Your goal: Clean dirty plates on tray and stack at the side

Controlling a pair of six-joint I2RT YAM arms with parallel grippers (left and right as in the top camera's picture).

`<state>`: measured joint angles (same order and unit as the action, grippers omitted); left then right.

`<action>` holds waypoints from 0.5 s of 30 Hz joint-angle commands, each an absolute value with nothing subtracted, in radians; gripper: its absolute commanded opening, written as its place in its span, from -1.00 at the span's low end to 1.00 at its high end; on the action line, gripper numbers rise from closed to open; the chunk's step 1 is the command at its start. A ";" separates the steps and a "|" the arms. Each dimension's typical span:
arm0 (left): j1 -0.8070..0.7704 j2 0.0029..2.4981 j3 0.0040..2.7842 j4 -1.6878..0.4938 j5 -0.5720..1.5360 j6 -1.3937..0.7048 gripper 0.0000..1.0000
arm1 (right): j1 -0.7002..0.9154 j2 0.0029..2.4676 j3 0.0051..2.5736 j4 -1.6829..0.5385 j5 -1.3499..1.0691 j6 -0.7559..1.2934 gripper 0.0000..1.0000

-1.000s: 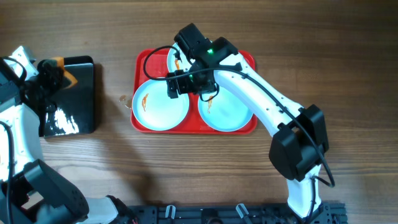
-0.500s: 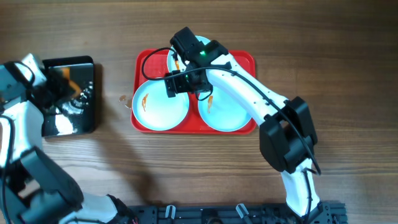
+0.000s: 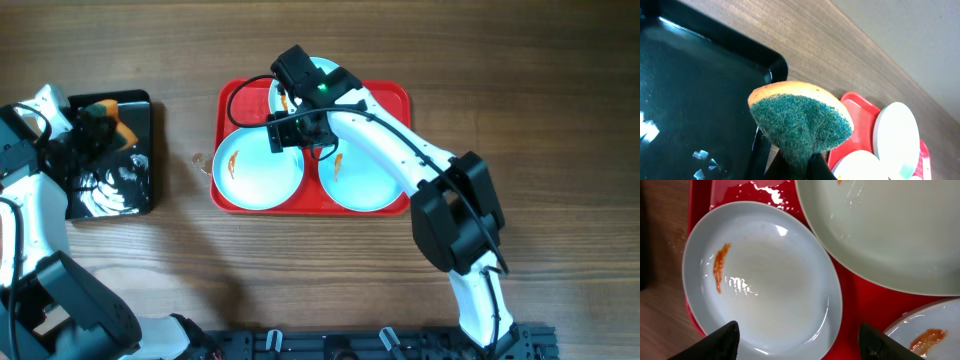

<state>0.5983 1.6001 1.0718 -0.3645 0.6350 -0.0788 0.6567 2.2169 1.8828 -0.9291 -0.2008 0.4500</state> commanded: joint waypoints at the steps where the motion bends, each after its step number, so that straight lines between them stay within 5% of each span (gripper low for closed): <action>1: 0.600 1.594 1.079 -0.371 0.672 -0.059 -0.92 | 0.662 2.284 1.903 -0.928 -0.156 0.471 0.52; 13: 0.600 1.594 1.079 -0.375 0.672 -0.059 -0.92 | 0.662 2.325 1.903 -0.904 -0.184 0.452 0.47; 15: 0.600 1.594 1.079 -0.375 0.672 -0.059 -0.92 | 0.662 2.332 1.903 -0.902 -0.184 0.452 0.31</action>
<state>0.5983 1.6005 1.0714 -0.3748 0.6460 -0.0788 0.6567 2.3116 1.8832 -0.9073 -0.1822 0.4545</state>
